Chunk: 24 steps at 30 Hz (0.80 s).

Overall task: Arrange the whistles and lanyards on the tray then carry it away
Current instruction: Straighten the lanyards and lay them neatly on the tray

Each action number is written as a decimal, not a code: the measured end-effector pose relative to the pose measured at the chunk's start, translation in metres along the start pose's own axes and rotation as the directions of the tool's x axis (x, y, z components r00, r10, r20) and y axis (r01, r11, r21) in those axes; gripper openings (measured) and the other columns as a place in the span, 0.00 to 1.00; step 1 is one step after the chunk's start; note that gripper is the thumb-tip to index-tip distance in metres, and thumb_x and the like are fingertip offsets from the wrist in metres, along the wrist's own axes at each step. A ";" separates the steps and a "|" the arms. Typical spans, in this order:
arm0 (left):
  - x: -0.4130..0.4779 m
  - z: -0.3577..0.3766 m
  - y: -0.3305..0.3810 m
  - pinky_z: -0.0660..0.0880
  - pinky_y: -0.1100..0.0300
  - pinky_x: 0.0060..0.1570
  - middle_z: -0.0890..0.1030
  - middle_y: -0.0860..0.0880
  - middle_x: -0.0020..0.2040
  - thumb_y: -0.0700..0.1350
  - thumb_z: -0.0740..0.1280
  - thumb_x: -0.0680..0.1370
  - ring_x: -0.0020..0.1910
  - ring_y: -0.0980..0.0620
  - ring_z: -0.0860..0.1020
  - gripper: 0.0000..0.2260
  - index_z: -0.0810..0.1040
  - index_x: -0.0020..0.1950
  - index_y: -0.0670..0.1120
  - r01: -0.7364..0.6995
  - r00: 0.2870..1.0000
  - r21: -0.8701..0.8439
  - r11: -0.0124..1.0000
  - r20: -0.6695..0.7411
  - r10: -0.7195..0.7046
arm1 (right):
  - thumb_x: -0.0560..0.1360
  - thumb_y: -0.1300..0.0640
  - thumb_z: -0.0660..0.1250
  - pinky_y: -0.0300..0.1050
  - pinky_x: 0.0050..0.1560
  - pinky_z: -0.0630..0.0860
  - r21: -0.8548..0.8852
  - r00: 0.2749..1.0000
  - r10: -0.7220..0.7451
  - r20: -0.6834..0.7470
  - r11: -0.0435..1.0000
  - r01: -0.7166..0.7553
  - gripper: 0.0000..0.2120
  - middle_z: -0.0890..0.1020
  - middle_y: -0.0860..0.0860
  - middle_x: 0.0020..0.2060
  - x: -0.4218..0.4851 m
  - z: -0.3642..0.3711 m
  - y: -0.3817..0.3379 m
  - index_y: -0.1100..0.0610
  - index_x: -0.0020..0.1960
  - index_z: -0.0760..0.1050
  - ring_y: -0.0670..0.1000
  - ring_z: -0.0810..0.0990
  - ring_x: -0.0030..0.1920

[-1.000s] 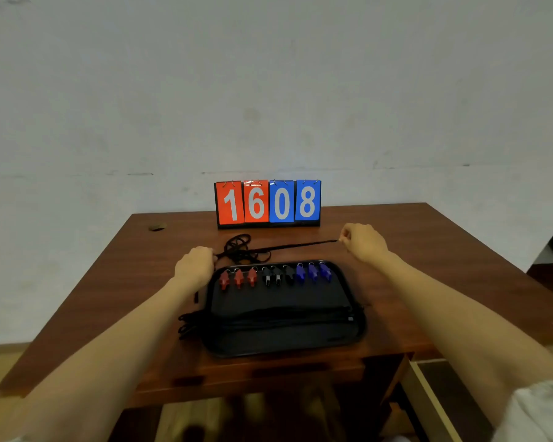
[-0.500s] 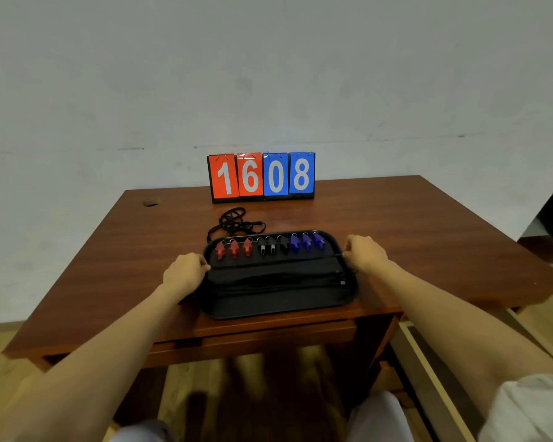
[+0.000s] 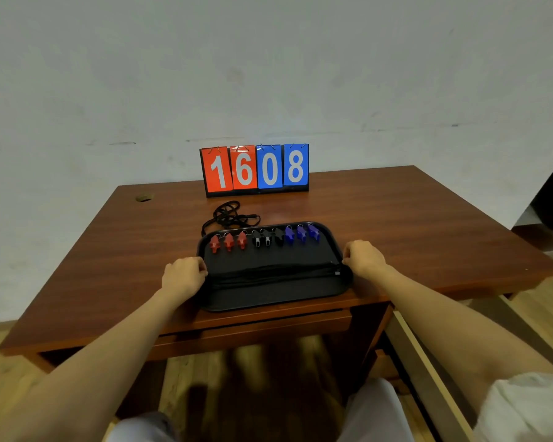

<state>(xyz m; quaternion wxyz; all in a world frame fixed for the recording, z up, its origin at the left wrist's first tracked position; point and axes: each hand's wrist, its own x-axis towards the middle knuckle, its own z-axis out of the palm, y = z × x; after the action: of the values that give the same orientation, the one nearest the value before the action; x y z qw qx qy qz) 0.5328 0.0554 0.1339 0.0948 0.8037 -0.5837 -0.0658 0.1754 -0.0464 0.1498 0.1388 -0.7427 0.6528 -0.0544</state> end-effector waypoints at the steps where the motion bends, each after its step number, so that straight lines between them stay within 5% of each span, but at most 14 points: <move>1: 0.000 0.001 0.000 0.70 0.52 0.57 0.82 0.47 0.52 0.47 0.61 0.80 0.54 0.45 0.78 0.08 0.79 0.53 0.49 -0.003 1.000 0.054 0.999 -0.013 0.004 | 0.78 0.59 0.64 0.48 0.40 0.74 -0.002 1.000 -0.001 -0.001 1.000 0.001 0.06 0.81 0.57 0.47 0.000 0.001 0.001 0.60 0.50 0.77 0.56 0.77 0.43; 8: -0.006 0.003 0.007 0.60 0.47 0.63 0.74 0.47 0.60 0.50 0.61 0.79 0.65 0.44 0.66 0.10 0.77 0.58 0.52 -0.009 0.997 0.177 0.984 -0.071 0.021 | 0.77 0.57 0.64 0.52 0.50 0.76 -0.021 0.994 -0.065 -0.088 0.998 0.064 0.08 0.77 0.56 0.54 -0.003 0.002 -0.001 0.58 0.53 0.77 0.59 0.76 0.54; 24: -0.010 0.019 0.029 0.58 0.51 0.64 0.73 0.50 0.63 0.52 0.62 0.79 0.65 0.48 0.67 0.16 0.71 0.65 0.52 -0.233 0.971 0.111 0.966 -0.034 0.238 | 0.75 0.55 0.67 0.49 0.62 0.66 -0.156 0.928 -0.372 -0.012 0.917 0.366 0.15 0.72 0.54 0.62 -0.004 0.012 -0.031 0.54 0.61 0.74 0.56 0.67 0.64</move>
<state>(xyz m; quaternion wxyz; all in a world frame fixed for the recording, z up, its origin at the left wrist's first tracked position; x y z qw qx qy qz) 0.4993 0.0547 0.1224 0.0730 0.7339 -0.6753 -0.0040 0.2078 -0.0378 0.1472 0.0556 -0.8595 0.5060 -0.0455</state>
